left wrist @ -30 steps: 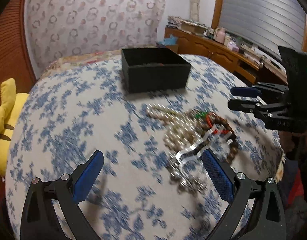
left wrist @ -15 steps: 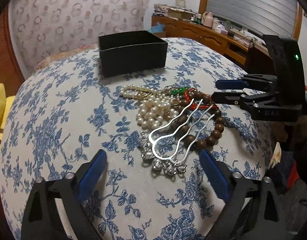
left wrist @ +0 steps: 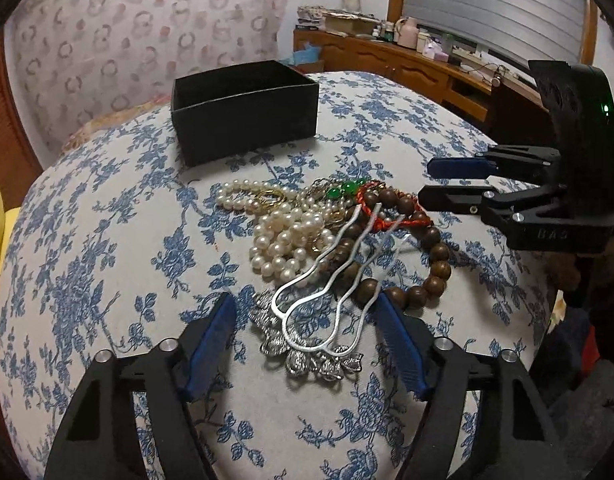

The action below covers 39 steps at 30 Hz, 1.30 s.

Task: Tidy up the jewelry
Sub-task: 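Grasp the silver hair comb with the left gripper while the right gripper grasps the red string bracelet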

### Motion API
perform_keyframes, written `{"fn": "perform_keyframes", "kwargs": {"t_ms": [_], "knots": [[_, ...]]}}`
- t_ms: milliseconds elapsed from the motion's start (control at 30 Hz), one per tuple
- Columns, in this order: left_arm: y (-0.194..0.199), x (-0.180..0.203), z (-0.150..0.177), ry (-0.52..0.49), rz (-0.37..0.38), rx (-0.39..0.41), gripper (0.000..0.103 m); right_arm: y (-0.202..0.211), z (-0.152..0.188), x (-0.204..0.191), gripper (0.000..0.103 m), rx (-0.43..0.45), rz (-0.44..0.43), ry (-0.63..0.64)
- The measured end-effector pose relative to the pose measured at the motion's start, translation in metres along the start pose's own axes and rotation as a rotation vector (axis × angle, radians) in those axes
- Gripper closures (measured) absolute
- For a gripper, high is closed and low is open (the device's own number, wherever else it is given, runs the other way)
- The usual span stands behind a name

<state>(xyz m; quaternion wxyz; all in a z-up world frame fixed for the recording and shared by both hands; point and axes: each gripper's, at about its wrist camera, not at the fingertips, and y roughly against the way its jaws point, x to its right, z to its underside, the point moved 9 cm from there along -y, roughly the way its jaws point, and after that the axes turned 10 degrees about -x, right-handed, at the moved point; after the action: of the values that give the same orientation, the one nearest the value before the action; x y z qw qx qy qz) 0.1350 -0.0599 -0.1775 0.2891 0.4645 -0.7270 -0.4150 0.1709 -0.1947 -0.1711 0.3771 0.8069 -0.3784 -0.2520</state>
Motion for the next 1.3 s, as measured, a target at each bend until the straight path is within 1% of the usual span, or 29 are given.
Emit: {"fn": "perform_keyframes", "kwargs": {"t_ms": [33,100,133,267,400,567,667,833,900,933,1000,1067,1233,1300], "knots": [[0.0,0.001,0.0,-0.004,0.005,0.002,0.043,0.0,0.0,0.0,0.053,0.0,0.0,0.0],[0.001,0.002,0.0,-0.009,0.002,0.002,0.045,-0.001,0.0,0.0,0.053,-0.001,0.0,-0.001],[0.001,0.002,0.001,-0.011,0.003,0.003,0.048,-0.001,0.0,0.0,0.053,-0.001,-0.001,-0.001],[0.007,-0.001,0.005,0.006,0.003,0.017,0.049,-0.001,0.0,0.0,0.053,-0.002,-0.001,-0.002],[0.016,-0.004,0.008,0.025,0.007,0.048,0.049,-0.001,0.0,-0.001,0.053,-0.004,-0.002,0.004],[0.027,-0.011,0.01,0.054,-0.003,0.078,0.049,0.004,0.0,-0.002,0.053,0.009,0.023,0.014],[0.03,-0.018,0.009,0.073,-0.01,0.089,0.049,0.009,0.0,-0.013,0.053,0.015,0.01,0.036],[0.032,-0.024,0.008,0.092,-0.009,0.101,0.049,0.01,-0.003,-0.044,0.053,0.008,-0.022,0.117],[0.033,-0.027,0.007,0.101,-0.008,0.107,0.049,0.007,-0.003,-0.055,0.053,-0.001,-0.007,0.154],[0.033,-0.028,0.006,0.105,-0.008,0.109,0.049,0.003,-0.003,-0.057,0.054,-0.009,0.026,0.183],[0.035,-0.03,0.005,0.113,-0.01,0.117,0.049,-0.002,-0.003,-0.059,0.056,-0.025,0.066,0.208],[0.038,-0.032,0.004,0.12,-0.011,0.126,0.049,-0.006,-0.004,-0.058,0.06,-0.036,0.075,0.208],[0.041,-0.036,0.004,0.132,-0.009,0.135,0.049,-0.009,-0.003,-0.055,0.069,-0.044,0.129,0.235],[0.041,-0.038,0.003,0.138,-0.004,0.137,0.049,-0.01,-0.002,-0.054,0.077,-0.046,0.142,0.247]]}}
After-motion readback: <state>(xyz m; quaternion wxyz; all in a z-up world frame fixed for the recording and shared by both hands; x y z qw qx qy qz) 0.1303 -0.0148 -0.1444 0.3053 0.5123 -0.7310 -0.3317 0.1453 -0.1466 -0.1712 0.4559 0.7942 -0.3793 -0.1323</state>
